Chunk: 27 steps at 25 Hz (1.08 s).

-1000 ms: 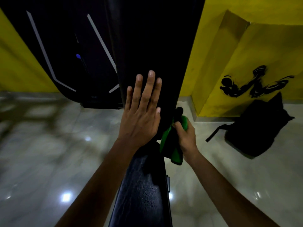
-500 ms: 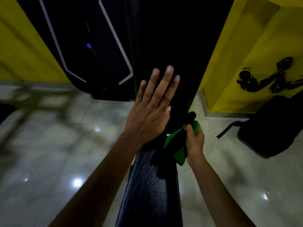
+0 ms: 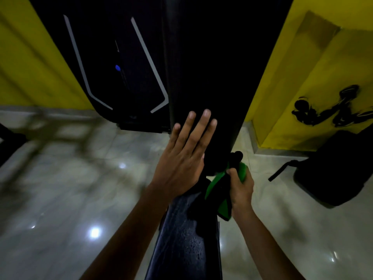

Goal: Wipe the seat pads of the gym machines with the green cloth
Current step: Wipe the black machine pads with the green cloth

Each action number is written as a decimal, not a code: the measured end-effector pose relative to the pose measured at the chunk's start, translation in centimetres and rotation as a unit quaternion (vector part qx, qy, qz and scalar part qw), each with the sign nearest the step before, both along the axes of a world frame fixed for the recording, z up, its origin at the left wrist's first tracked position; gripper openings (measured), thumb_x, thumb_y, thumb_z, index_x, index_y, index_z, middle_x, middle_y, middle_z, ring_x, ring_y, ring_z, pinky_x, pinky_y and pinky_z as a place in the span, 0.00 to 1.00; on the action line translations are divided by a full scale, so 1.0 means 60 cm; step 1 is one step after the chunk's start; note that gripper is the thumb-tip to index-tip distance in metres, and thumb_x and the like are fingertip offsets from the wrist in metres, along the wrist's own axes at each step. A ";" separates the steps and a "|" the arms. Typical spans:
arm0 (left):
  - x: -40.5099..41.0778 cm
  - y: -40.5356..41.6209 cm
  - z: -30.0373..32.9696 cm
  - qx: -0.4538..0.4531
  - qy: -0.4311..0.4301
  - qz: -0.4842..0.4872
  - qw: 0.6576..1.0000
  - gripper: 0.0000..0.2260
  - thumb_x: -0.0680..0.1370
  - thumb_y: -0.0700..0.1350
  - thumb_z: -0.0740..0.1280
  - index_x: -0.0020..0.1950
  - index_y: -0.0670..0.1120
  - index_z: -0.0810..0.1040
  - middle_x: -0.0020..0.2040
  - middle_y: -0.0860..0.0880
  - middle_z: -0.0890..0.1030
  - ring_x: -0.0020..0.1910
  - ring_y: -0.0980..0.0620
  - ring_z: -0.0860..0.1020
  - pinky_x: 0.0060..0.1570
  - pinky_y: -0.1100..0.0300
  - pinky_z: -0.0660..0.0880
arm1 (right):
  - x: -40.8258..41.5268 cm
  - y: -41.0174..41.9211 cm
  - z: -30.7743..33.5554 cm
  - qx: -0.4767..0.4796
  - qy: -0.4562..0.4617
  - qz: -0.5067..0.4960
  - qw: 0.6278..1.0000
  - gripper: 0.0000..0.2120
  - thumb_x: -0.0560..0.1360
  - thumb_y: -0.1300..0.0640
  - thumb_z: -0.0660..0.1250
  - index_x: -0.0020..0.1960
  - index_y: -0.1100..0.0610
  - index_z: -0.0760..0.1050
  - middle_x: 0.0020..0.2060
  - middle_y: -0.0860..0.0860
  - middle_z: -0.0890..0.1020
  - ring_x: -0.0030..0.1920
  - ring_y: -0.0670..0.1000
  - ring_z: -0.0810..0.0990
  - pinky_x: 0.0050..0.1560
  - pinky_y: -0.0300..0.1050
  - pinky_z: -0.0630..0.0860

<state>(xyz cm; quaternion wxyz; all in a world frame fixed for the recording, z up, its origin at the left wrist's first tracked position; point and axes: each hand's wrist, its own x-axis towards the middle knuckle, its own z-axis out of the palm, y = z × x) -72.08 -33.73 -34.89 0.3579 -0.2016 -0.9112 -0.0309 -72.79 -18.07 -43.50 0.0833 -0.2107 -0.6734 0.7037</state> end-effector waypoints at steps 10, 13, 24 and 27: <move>0.026 0.010 0.251 -0.065 0.005 0.011 0.998 0.30 0.75 0.44 0.59 0.76 0.42 0.58 0.78 0.44 0.55 0.77 0.43 0.52 0.74 0.48 0.51 | -0.003 0.031 0.356 0.089 0.196 0.066 0.974 0.17 0.75 0.56 0.67 0.63 0.54 0.73 0.55 0.57 0.77 0.55 0.56 0.77 0.56 0.57 0.76; 0.040 0.006 0.299 -0.076 -0.013 0.037 0.996 0.28 0.74 0.46 0.55 0.75 0.41 0.63 0.77 0.44 0.58 0.76 0.44 0.54 0.72 0.47 0.52 | 0.001 0.032 0.455 0.116 0.239 0.071 0.961 0.17 0.74 0.57 0.68 0.63 0.52 0.72 0.57 0.55 0.75 0.55 0.54 0.76 0.54 0.53 0.75; -0.014 -0.064 0.479 -0.152 -0.052 -0.070 0.985 0.28 0.77 0.48 0.58 0.76 0.42 0.58 0.75 0.43 0.64 0.73 0.46 0.63 0.72 0.47 0.52 | 0.031 0.018 0.546 0.184 0.230 0.078 0.953 0.20 0.76 0.61 0.66 0.67 0.54 0.70 0.56 0.52 0.70 0.54 0.52 0.73 0.54 0.48 0.73; -0.042 -0.080 0.487 -0.140 -0.065 -0.150 0.976 0.26 0.80 0.49 0.54 0.76 0.41 0.57 0.76 0.43 0.61 0.75 0.45 0.60 0.72 0.50 0.47 | 0.030 0.002 0.541 0.183 0.226 0.035 0.956 0.20 0.76 0.63 0.66 0.67 0.57 0.70 0.55 0.53 0.71 0.54 0.52 0.73 0.51 0.44 0.69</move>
